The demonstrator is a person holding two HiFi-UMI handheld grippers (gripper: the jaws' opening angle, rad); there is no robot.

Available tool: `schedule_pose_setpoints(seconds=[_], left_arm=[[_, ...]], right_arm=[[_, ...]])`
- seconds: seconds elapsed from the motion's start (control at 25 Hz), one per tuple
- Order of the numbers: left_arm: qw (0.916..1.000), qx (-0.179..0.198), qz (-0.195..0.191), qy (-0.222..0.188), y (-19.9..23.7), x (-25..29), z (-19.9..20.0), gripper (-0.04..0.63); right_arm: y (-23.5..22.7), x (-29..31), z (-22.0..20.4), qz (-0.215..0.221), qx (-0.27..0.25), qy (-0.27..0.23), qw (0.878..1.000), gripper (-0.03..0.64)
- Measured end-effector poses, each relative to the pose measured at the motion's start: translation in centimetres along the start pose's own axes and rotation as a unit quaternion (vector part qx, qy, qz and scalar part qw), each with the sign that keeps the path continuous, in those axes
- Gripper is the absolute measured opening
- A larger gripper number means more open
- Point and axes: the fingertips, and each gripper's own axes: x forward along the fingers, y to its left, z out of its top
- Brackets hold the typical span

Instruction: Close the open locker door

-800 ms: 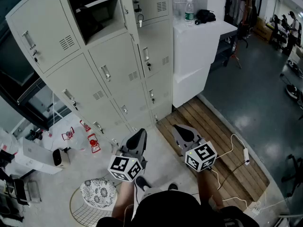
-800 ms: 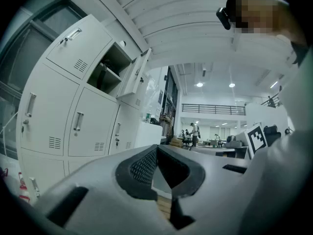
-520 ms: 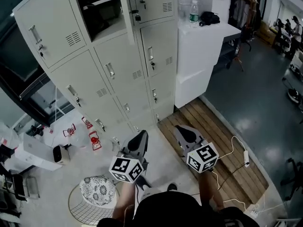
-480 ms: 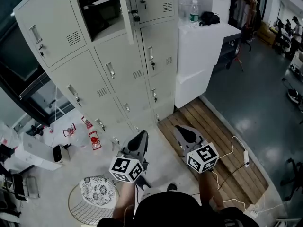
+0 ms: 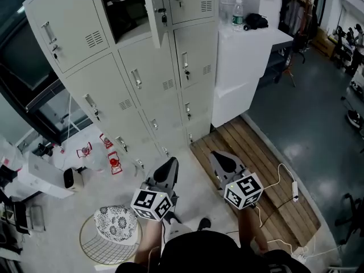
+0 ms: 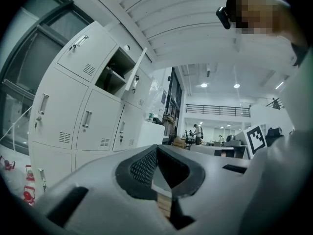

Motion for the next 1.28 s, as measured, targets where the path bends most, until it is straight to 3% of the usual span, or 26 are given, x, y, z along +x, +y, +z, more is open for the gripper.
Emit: schedule_pose_setpoints(seconds=[0.48, 1.28], left_arm=[[0.9999, -0.010, -0.002, 0.013, 2.1, -0.3, -0.9, 0.018], [0.9992, -0.016, -0.036, -0.004, 15.6, 6.7, 4.2, 0.018]], right_arm=[[0.1, 2.2, -1.2, 0.000, 0.014, 0.016, 1.000, 0.005], [-0.8, 17.2, 2.0, -0.019, -0.019, 0.021, 0.999, 0.005]])
